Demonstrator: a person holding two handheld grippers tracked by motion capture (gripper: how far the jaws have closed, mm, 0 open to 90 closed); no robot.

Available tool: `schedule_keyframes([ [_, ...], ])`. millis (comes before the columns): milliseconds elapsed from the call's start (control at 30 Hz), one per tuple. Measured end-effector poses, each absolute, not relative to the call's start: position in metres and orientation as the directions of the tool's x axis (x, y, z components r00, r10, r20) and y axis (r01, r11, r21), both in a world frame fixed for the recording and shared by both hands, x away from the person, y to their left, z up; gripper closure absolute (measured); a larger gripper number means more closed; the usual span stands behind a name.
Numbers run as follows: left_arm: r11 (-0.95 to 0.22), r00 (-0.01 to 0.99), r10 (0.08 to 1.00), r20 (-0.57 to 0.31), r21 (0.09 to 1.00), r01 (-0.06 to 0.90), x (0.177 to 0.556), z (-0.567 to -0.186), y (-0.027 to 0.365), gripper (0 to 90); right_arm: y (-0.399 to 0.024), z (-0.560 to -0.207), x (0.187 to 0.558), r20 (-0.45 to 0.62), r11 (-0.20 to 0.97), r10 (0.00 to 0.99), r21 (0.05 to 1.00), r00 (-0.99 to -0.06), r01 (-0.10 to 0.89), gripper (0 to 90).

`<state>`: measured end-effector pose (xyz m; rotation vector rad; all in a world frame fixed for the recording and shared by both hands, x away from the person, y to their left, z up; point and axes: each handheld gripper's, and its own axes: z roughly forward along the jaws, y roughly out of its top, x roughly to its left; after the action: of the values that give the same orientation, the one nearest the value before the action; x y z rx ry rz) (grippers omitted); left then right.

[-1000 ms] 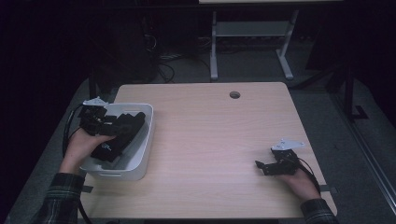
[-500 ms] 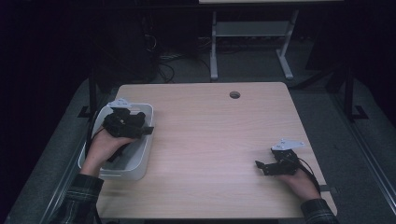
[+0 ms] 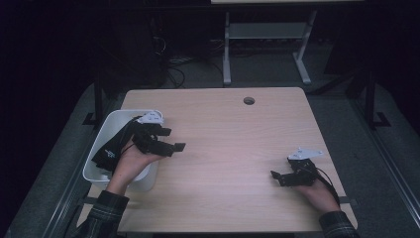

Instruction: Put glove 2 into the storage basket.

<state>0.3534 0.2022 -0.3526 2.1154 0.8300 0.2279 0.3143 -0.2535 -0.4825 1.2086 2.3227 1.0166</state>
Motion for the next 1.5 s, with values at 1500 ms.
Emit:
schedule_keyframes([
  [1500,-0.577,0.838,0.542,-0.066,0.695,0.428,0.327,-0.459,0.114,16.6,-0.254,-0.483,0.314,0.032,0.386,0.810,0.723,-0.586,0.573,12.9],
])
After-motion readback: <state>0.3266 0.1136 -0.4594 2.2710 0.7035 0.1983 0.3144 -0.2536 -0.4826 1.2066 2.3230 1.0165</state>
